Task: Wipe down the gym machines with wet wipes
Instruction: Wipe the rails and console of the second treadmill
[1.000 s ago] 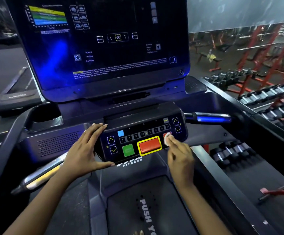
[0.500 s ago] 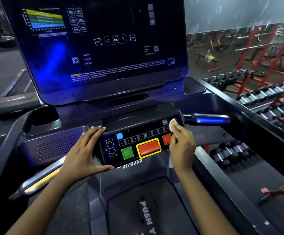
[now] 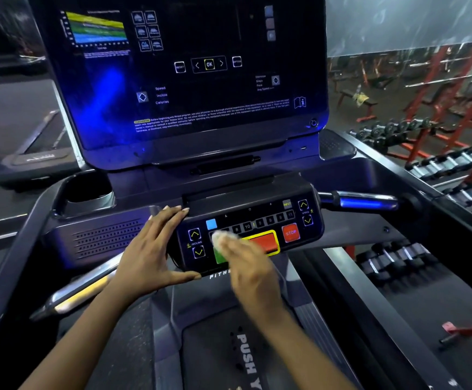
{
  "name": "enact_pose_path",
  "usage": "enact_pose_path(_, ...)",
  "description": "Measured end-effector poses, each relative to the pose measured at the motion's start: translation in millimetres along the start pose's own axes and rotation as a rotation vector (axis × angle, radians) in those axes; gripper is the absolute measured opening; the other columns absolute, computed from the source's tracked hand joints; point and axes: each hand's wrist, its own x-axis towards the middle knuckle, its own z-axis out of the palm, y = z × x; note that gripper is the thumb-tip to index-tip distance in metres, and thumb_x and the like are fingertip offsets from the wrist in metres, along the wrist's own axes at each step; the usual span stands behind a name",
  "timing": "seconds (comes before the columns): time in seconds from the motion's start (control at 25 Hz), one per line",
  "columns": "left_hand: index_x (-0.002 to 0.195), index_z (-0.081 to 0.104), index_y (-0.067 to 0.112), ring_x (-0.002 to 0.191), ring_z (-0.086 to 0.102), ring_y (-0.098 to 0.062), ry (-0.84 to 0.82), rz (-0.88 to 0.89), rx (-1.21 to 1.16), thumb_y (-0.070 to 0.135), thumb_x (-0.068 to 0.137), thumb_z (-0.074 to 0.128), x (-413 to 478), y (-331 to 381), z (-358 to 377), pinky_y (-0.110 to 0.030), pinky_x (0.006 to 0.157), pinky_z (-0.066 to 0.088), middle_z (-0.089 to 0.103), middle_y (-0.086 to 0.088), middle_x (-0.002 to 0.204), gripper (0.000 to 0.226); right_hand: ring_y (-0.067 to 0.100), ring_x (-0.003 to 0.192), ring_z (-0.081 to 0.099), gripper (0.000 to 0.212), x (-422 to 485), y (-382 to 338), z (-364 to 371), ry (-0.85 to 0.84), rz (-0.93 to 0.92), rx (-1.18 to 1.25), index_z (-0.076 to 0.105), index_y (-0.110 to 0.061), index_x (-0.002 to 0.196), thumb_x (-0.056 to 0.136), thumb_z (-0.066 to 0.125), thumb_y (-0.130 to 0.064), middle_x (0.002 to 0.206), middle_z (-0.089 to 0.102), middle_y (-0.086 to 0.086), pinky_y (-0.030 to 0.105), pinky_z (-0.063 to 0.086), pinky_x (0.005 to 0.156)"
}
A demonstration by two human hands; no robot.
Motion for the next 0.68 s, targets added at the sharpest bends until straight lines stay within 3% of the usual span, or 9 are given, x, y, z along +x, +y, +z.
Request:
enact_pose_path(0.12, 0.148, 0.024, 0.020, 0.137, 0.032, -0.021, 0.009, -0.001, -0.009, 0.091, 0.062, 0.043, -0.6, 0.1, -0.9, -0.045, 0.111, 0.027, 0.035, -0.002, 0.148, 0.113, 0.016, 0.101, 0.060, 0.039, 35.9, 16.0, -2.8, 0.078, 0.077, -0.054, 0.062, -0.007, 0.121, 0.084, 0.053, 0.000, 0.116, 0.066, 0.003, 0.021, 0.048, 0.092)
enact_pose_path(0.28, 0.148, 0.025, 0.018, 0.137, 0.031, -0.021, 0.010, 0.004, -0.011, 0.090, 0.065, 0.040, -1.1, 1.0, -0.7, -0.044, 0.108, 0.032, 0.035, -0.003, 0.148, 0.111, 0.015, 0.109, 0.056, 0.043, 15.9, -10.8, 17.4, -0.091, -0.227, -0.072, 0.060, -0.007, 0.124, 0.083, 0.055, 0.003, 0.124, 0.062, 0.002, 0.021, 0.047, 0.094)
enact_pose_path(0.44, 0.148, 0.022, 0.018, 0.138, 0.029, -0.021, 0.003, 0.009, 0.012, 0.091, 0.065, 0.036, -1.1, 0.7, -0.8, -0.043, 0.110, 0.028, 0.032, -0.003, 0.148, 0.111, 0.015, 0.119, 0.053, 0.034, -18.3, -7.3, 6.6, -0.153, -0.328, 0.029, 0.059, -0.004, 0.124, 0.091, 0.054, 0.002, 0.128, 0.059, 0.003, 0.025, 0.045, 0.098)
enact_pose_path(0.56, 0.149, 0.020, 0.018, 0.139, 0.027, -0.021, -0.015, 0.014, 0.034, 0.092, 0.061, 0.040, -1.3, 0.4, -1.1, -0.046, 0.111, 0.028, 0.032, -0.005, 0.149, 0.117, 0.013, 0.113, 0.055, 0.030, -21.5, 4.5, -7.8, -0.092, -0.242, 0.072, 0.063, -0.006, 0.118, 0.092, 0.051, 0.002, 0.119, 0.064, 0.001, 0.021, 0.042, 0.100)
enact_pose_path(0.68, 0.148, 0.022, 0.017, 0.137, 0.028, -0.022, -0.009, 0.003, 0.040, 0.094, 0.060, 0.038, -0.8, 1.0, -2.0, -0.047, 0.110, 0.030, 0.034, -0.007, 0.148, 0.118, 0.016, 0.111, 0.057, 0.043, 7.3, 15.1, -5.1, -0.026, -0.063, -0.008, 0.062, -0.006, 0.121, 0.081, 0.062, 0.010, 0.119, 0.064, 0.002, 0.025, 0.045, 0.098)
